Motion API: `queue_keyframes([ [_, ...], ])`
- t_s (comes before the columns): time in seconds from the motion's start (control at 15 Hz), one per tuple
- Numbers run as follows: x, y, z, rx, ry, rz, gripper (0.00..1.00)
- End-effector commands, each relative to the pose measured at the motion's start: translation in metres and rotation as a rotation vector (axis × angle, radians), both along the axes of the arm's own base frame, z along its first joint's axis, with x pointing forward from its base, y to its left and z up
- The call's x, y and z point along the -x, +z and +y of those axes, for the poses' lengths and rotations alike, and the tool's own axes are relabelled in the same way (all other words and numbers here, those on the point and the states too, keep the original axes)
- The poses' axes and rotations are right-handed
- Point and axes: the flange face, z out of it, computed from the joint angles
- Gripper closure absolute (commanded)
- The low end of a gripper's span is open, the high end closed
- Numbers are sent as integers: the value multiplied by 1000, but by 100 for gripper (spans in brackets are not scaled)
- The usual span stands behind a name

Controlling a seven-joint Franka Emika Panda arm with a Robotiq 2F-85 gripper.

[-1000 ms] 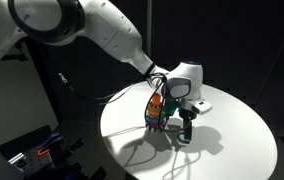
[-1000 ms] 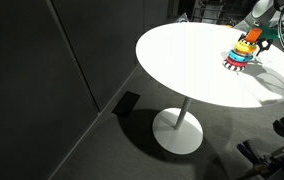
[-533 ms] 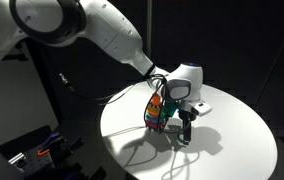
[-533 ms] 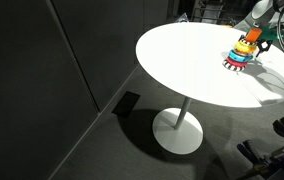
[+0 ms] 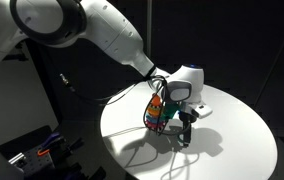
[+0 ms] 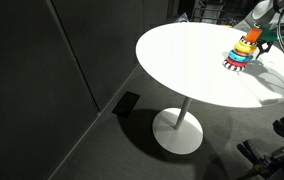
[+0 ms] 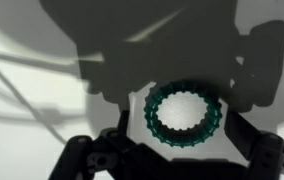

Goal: Pick up the dark green ring and put it on the ring holder

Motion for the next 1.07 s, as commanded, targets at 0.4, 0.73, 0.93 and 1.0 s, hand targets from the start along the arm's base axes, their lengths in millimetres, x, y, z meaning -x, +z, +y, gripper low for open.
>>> queue_keyframes([
  [0.4,-12,43,-9,-8,-47,-50,55],
  [0.73,-20,94,-6,-7,-45,-89,55],
  [0.93,-23,134,1,-14,-35,-115,55],
  [1.0,-23,149,5,-21,-28,-122,55],
])
